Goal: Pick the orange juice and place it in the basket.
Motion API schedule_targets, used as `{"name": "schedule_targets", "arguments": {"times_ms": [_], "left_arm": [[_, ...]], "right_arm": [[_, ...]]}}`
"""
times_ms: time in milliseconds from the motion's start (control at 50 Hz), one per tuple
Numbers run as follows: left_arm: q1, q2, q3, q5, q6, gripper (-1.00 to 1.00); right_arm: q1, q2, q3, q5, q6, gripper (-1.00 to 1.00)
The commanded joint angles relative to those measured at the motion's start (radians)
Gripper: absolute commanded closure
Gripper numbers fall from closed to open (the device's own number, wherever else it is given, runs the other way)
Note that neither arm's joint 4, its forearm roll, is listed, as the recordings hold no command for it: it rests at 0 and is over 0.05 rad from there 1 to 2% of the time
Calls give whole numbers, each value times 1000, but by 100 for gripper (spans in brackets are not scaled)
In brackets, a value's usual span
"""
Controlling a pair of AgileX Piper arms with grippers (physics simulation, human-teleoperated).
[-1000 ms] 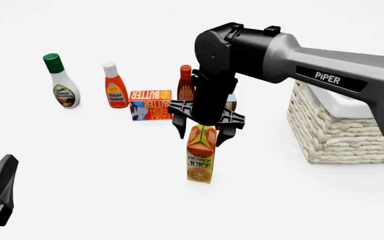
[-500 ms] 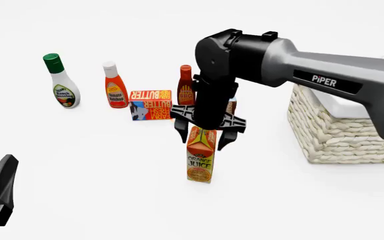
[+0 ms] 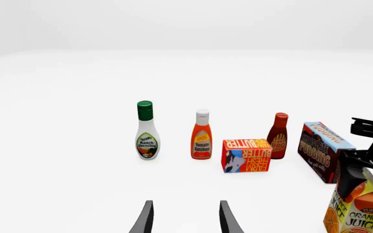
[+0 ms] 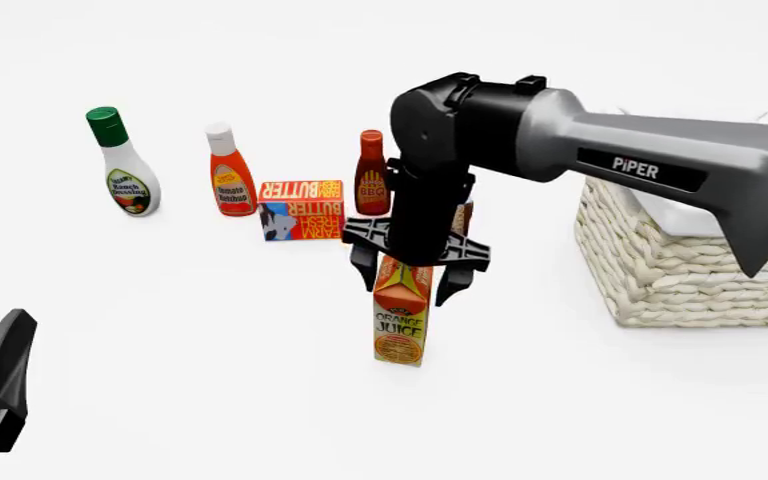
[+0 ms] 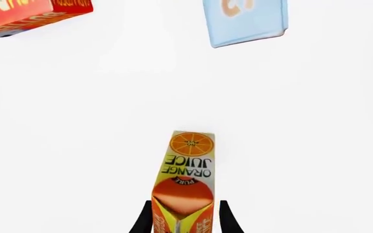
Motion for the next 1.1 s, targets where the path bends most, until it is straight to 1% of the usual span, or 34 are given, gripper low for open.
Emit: {"name": "schedule_targets", "arguments": {"times_ms": [20,120,160,200,220,420,440,460,480,500,580,600,620,680,780,880,940,1100], "left_arm": [[0,-1,1,-2,3,-100],[0,-1,1,-2,3,-100],[0,-1,1,-2,3,-100],[0,-1,1,-2,3,-100],[0,-1,1,-2,3,-100],[0,-1,1,-2,3,-100],[0,-1,1,-2,3,-100],[0,-1,1,-2,3,-100],[0,-1,1,-2,3,-100],[0,-1,1,-2,3,-100],[0,-1,1,-2,3,-100],[0,-1,1,-2,3,-100],[0,-1,1,-2,3,-100],[0,-1,1,-2,3,-100],[0,-1,1,-2,3,-100],[0,-1,1,-2,3,-100],[0,-1,1,-2,3,-100],[0,-1,1,-2,3,-100]], "right_arm": [[-8,31,14,-18,-15,-100],[-16,30,26,-24,-17,-100],[-23,33,19,-18,-25,-100],[-44,40,9,-1,-52,-100],[-40,39,10,-4,-47,100],[-51,30,18,7,-62,100],[-42,26,21,1,-51,100],[-56,26,19,13,-66,100],[-57,25,17,17,-70,100],[-33,16,18,9,-46,100],[-20,2,3,29,-37,100],[-8,-6,-2,31,-26,100],[-7,-9,-7,36,-29,100],[11,-28,-6,39,-12,100],[29,-54,-1,41,0,100],[46,-72,-5,41,9,100],[49,-83,-6,41,0,100],[72,-122,3,41,5,100]]}}
